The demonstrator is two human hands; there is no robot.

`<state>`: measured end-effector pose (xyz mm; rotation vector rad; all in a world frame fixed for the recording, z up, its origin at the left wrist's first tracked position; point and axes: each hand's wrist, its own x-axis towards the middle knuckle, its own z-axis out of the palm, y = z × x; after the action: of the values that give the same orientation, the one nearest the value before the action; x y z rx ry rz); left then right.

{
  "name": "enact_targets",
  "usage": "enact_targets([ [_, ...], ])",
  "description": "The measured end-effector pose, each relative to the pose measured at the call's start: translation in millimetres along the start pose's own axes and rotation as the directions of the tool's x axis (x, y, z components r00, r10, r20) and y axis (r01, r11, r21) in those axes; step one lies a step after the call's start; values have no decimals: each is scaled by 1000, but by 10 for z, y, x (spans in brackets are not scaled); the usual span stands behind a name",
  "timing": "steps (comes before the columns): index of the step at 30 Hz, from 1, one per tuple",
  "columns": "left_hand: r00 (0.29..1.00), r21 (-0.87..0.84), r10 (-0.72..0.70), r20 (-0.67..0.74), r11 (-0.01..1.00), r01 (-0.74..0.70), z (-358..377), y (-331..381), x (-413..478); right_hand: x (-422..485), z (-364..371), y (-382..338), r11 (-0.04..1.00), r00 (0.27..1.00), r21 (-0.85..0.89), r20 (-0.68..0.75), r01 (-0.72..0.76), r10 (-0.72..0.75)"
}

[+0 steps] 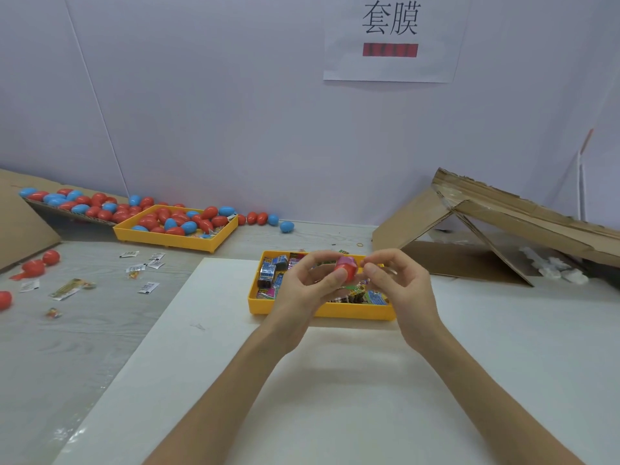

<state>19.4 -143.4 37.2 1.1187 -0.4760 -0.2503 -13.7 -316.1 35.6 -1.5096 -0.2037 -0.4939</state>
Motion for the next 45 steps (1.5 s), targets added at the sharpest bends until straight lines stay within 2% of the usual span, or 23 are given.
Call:
enact_targets([
  [2,1000,8,8,-29,1000,-8,-4,-13,6,-27,13,16,980,991,-146,-4,134,-136],
  [5,998,-5,28,-50,1000,-28,-13,-45,10,-72,76,42,939,969,-239,61,246,-238],
  [9,999,-31,18,-51,999,-19,-34,-50,15,-97,118,78,921,960,-270,106,280,-261],
  [16,1000,0,-10,-14,1000,10,-46,-30,6,-108,120,102,762,881,-456,124,459,-457],
  [24,999,41,17,-39,999,-16,-29,-41,2,-113,127,102,658,822,-529,145,535,-551],
  [31,998,37,48,-45,998,-46,-20,-44,-9,-120,132,106,644,819,-560,118,521,-561],
  [34,998,45,59,-28,997,-58,5,-55,-18,-119,136,82,714,851,-506,83,484,-518],
  [36,999,14,30,-17,999,-30,18,-47,-26,-112,139,59,774,889,-457,94,439,-449],
  [39,999,-4,-28,-15,1000,28,24,-38,-20,-108,142,82,765,900,-485,129,424,-417],
  [45,986,-87,-154,60,983,159,34,-61,-12,-89,128,86,793,916,-473,89,384,-390],
])
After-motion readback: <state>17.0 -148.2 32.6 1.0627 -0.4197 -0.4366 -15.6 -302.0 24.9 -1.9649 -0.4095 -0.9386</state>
